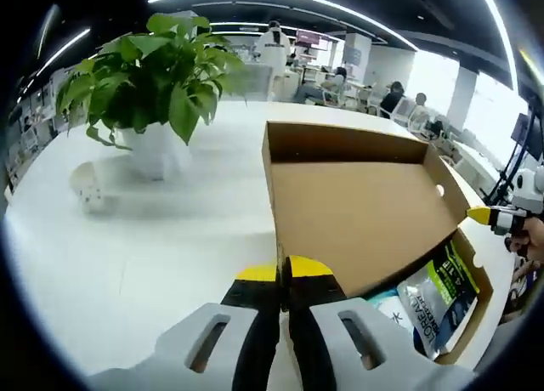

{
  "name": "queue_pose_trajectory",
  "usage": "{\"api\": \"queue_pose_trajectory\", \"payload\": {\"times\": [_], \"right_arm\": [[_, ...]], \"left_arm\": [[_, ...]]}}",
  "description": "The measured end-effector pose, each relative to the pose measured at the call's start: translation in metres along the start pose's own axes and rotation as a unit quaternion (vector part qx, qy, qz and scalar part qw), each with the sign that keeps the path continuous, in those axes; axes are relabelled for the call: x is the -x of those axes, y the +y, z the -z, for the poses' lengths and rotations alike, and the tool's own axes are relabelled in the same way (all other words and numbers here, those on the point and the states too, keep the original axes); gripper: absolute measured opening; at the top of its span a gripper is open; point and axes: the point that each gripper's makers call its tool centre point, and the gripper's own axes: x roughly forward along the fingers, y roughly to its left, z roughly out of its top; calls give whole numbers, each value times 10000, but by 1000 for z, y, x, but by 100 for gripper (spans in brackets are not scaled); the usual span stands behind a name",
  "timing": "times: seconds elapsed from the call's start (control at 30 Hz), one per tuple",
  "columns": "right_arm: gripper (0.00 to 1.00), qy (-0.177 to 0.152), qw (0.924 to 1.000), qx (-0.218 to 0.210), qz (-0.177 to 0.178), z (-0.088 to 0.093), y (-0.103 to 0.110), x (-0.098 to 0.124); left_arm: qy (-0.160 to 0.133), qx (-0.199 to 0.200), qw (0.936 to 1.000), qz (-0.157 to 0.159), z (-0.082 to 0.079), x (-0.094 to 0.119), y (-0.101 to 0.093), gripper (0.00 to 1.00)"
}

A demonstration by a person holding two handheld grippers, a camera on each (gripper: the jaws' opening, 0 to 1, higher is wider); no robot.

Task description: Operate the shoe box by opening the lid, removing the specified soft item, and placing it in the target area until the item is outside and the box remains undamaged.

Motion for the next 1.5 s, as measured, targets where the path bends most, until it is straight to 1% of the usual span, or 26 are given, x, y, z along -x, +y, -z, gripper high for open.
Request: {"api": "queue_pose_trajectory", "payload": {"times": [0.1,0.3,0.53,0.63,0.7,0.93,1.13,1.27,1.33,1.5], "right_arm": [[0,82,9999,-69,63,0,-1,-2],[0,183,9994,-258,136,1,-4,-4],[0,311,9985,-389,234,0,-6,-11],[0,313,9986,-344,256,2,-5,-10],[0,312,9984,-392,257,2,-8,-13],[0,240,9979,-504,327,3,-8,-14],[0,256,9983,-389,344,3,-8,-17],[0,217,9987,-292,357,3,-8,-18],[0,203,9987,-291,363,3,-9,-19],[0,214,9988,-305,313,1,-9,-19]], "left_arm": [[44,98,9999,-6,2,0,-1,0],[242,279,9993,21,4,-3,-1,0],[556,317,9979,-2,8,-11,0,0],[604,345,9976,1,10,-13,0,0],[660,410,9970,1,12,-15,0,0],[693,99,9975,-91,16,-18,-2,1],[696,355,9969,-46,17,-19,2,2],[749,394,9964,-41,19,-22,3,3],[750,360,9965,11,19,-21,2,4],[600,454,9971,78,19,-17,2,5]]}}
